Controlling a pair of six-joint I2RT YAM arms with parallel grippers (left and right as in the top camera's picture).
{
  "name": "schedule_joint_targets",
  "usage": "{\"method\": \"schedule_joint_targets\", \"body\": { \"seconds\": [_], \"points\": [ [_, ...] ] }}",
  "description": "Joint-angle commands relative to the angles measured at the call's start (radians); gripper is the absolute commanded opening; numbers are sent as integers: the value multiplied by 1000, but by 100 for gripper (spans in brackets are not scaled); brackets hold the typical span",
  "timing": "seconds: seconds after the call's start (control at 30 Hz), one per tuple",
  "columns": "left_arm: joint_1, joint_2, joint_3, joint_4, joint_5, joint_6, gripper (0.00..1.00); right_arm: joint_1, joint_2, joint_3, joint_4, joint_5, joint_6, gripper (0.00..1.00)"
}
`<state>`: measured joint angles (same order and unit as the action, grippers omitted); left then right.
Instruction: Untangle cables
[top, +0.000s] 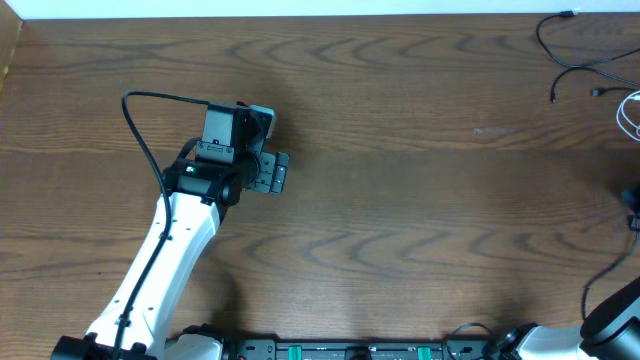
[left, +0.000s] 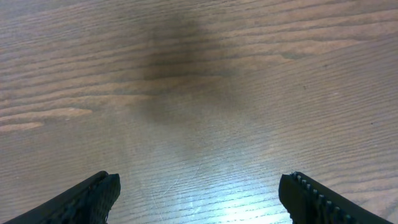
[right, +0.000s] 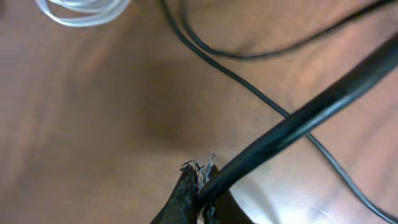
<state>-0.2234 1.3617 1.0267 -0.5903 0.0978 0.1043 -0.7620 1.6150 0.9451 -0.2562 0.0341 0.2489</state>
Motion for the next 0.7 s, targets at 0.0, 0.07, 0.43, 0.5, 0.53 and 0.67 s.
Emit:
{"method": "schedule_joint_targets", "body": {
  "seconds": [0.0, 0.07, 0.43, 0.5, 0.53, 0.67],
  "points": [
    [4, 4, 9, 0, -13, -5, 87, -4, 1, 5, 47, -121, 104, 1],
    [4, 4, 9, 0, -13, -5, 87, -7, 1, 6, 106, -173, 166, 1],
    [4, 4, 9, 0, -13, -5, 87, -101, 1, 8, 661, -442, 557, 1],
    [4, 4, 9, 0, -13, -5, 87, -117, 1, 8, 758, -449, 607, 1],
    [4, 4, 9, 0, -13, -5, 87, -123, 1, 8, 795, -449, 622, 1],
    [4, 4, 9, 0, -13, -5, 87, -139, 1, 8, 872, -410, 608, 1]
  ]
}}
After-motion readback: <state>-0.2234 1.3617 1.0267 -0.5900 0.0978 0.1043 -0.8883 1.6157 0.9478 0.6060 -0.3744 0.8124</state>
